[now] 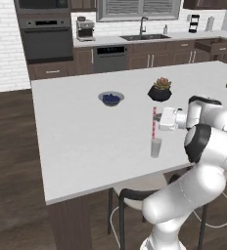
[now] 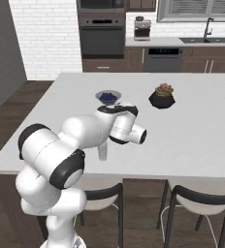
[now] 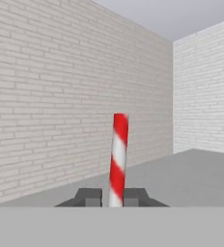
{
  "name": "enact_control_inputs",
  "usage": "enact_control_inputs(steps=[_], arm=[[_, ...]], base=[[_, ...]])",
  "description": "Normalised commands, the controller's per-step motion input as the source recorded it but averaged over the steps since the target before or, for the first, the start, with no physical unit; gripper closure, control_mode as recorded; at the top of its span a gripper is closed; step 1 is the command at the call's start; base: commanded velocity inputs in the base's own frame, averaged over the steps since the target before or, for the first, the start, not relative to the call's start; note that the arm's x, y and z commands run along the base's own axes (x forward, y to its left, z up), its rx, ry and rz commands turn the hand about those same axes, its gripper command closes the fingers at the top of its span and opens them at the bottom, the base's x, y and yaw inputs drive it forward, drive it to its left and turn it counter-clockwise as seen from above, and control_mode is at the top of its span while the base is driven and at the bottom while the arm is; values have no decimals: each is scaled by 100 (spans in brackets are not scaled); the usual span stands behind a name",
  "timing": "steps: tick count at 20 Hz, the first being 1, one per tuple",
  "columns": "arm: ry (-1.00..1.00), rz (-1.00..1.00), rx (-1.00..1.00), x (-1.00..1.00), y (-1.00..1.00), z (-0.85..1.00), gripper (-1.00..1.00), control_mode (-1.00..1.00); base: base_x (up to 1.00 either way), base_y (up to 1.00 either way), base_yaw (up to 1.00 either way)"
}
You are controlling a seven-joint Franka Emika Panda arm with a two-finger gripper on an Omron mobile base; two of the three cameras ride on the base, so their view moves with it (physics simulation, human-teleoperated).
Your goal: Take a straw from the drawer in front and place it inside the glass cup on the dining counter.
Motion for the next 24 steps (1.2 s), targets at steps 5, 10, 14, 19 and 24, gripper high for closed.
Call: enact_control_inputs(steps=[5,10,14,19,24], arm=[[0,0,-1,11,-17,-14,100,-100],[-4,0,0,5,-9,0,100,-100],[-9,0,0,0,0,19,100,-100],[-7,0,0,-13,0,20,100,-100],[-3,-1,0,-11,0,10,100,-100]], base=[[0,0,0],[0,0,0],[0,0,0],[0,0,0],[0,0,0]])
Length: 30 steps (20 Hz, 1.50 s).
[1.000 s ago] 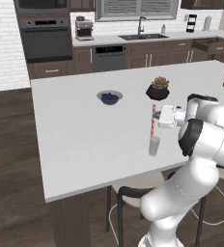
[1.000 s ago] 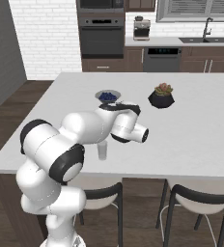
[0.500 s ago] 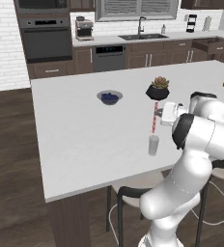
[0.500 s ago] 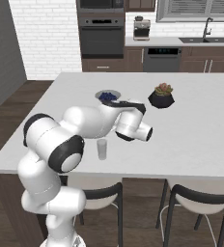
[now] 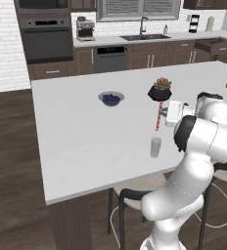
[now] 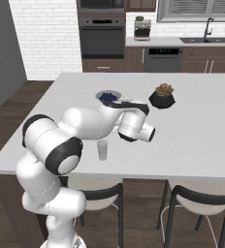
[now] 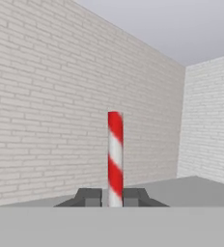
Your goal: Take a straw from the drawer in front and place it inside the glass cup on the dining counter.
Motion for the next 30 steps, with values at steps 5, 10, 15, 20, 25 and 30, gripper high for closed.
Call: enact_control_inputs(steps=[5,10,15,20,25,30], arm=[[5,-3,0,-24,0,0,100,-100],[17,-3,1,-15,0,0,100,-100],[19,-2,4,-1,0,0,100,-100],[19,-1,2,0,6,-1,100,-100],[10,0,2,0,16,-9,100,-100],[4,0,0,27,10,-19,100,-100]], base=[[0,0,0],[0,0,0],[0,0,0],[0,0,0],[0,0,0],[0,0,0]])
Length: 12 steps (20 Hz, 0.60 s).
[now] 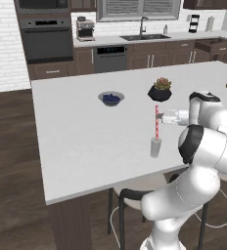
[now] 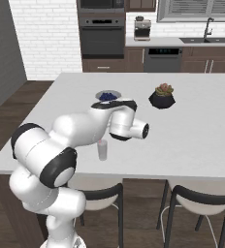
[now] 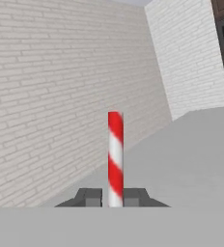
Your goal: Take a straw from the drawer in front and place it inside the glass cup on the dining counter.
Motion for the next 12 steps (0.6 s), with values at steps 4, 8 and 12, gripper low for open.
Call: enact_control_inputs(steps=[4,8,12], arm=[[0,0,0,36,0,-21,100,-100],[0,0,0,14,-1,-19,100,-100],[0,0,0,0,-11,-14,100,-100]], base=[[0,0,0],[0,0,0],[0,0,0]])
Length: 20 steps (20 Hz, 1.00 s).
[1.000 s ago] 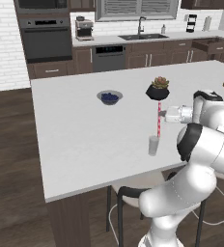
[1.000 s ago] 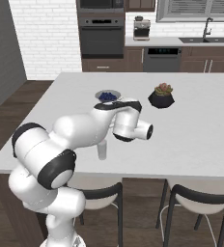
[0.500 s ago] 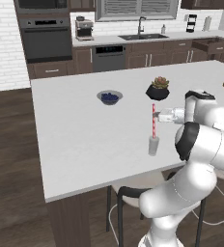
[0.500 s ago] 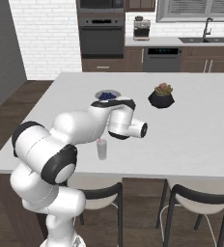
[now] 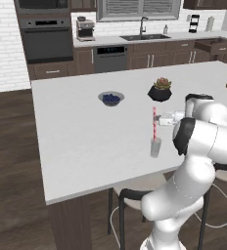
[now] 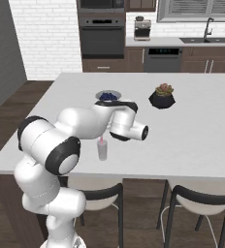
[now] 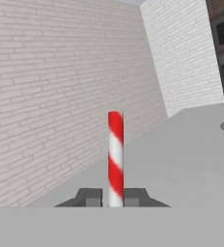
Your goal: Take a straw from the drawer in front and place it inside the glass cup on the dining counter.
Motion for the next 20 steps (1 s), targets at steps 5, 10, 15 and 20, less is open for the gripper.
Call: enact_control_inputs(steps=[5,10,15,20], arm=[[0,0,0,1,-9,-12,100,-100],[0,0,0,4,-1,-18,100,-100],[0,0,0,8,0,-23,100,-100],[0,0,0,0,0,-26,100,-100]], base=[[0,0,0],[0,0,0],[0,0,0],[0,0,0]])
